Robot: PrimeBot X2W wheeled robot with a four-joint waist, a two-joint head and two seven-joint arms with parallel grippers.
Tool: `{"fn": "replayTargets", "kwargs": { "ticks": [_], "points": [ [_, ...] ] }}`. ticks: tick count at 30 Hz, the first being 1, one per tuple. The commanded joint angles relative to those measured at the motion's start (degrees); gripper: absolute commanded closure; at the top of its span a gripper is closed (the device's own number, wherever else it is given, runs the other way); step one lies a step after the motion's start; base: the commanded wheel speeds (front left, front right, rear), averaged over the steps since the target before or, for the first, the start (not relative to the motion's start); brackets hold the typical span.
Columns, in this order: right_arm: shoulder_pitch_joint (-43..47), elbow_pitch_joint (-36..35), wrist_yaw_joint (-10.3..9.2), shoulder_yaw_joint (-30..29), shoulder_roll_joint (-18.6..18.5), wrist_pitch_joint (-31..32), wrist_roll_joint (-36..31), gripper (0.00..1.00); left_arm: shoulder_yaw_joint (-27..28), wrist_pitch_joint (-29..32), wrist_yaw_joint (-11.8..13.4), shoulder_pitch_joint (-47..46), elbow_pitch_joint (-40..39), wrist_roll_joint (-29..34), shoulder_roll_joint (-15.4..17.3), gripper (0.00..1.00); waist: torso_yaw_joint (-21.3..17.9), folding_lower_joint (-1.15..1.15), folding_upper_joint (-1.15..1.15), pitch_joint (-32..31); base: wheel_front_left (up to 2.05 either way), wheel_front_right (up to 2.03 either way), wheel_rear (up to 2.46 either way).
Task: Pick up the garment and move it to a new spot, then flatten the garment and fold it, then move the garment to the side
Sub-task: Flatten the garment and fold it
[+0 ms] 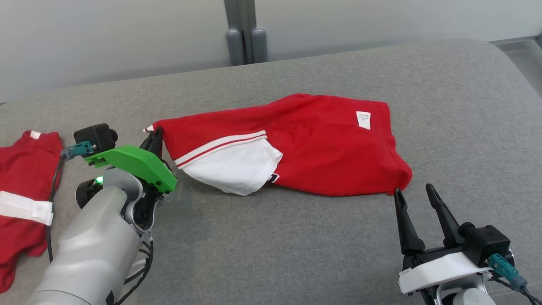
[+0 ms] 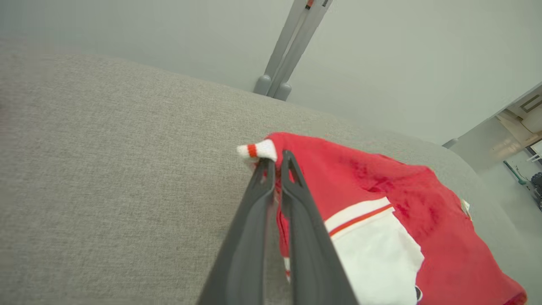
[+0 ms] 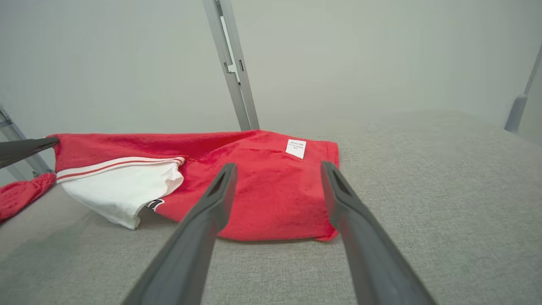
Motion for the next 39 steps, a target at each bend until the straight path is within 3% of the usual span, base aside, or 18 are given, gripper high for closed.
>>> {"fn": "replayTargets", "kwargs": {
  "ticks": [1,6,9,10,11,18,22,29,39],
  "points": [
    [-0.73,-0.06,0.01,0.16,-0.15,-0.01,-0.57,0.0,0.25,-0.78,-0.41,0.23,0.32,0.13,0.3,1.0,2.39,0.0,0.0,1.1,0.0,0.0,0.0],
    [-0.94,-0.13,0.01,0.82,-0.14,-0.01,-0.98,0.0,-0.04,-4.1,0.26,-2.88,0.24,5.03,1.88,1.0,2.07,0.0,0.0,2.18,0.0,0.0,0.0],
    [-0.67,-0.26,0.01,0.79,-0.14,-0.01,-1.06,0.0,2.96,-4.58,2.56,-4.84,-3.33,11.79,3.21,1.0,1.96,0.0,0.0,2.84,0.0,0.0,0.0],
    [-0.54,-0.24,0.01,0.82,-0.12,-0.01,-1.18,0.0,4.56,-4.46,3.54,-4.09,-4.84,13.8,3.19,0.57,2.01,0.0,0.0,3.01,0.0,0.0,0.0],
    [-0.5,-0.27,0.01,0.89,-0.13,-0.01,-1.44,0.0,6.59,-4.36,4.83,-2.97,-6.87,16.72,3.15,0.0,2.15,0.0,0.0,3.25,0.0,0.0,0.0],
    [-1.12,-0.86,0.01,-0.21,-0.14,-0.01,-1.61,0.0,18.24,-4.39,10.52,7.89,-21.77,34.37,0.09,0.0,4.48,0.0,0.0,3.6,0.0,0.0,0.0],
    [-0.68,-0.51,0.01,0.09,-0.14,-0.01,-1.35,0.0,23.61,-4.4,10.15,17.63,-27.37,39.58,-3.66,0.0,5.3,0.0,0.0,2.88,0.0,0.0,0.0],
    [-0.57,-0.54,0.01,0.9,-0.15,-0.01,-0.94,0.0,26.04,-4.41,7.38,27.04,-22.69,42.72,-7.96,0.0,4.62,0.0,0.0,3.16,0.0,0.0,0.0],
    [-1.92,-1.13,0.01,0.29,-0.13,-0.01,-2.14,0.0,27.63,-4.41,4.74,22.63,-10.87,45.23,-10.08,0.0,1.93,0.0,0.0,6.06,0.0,0.0,0.0]
  ]
}}
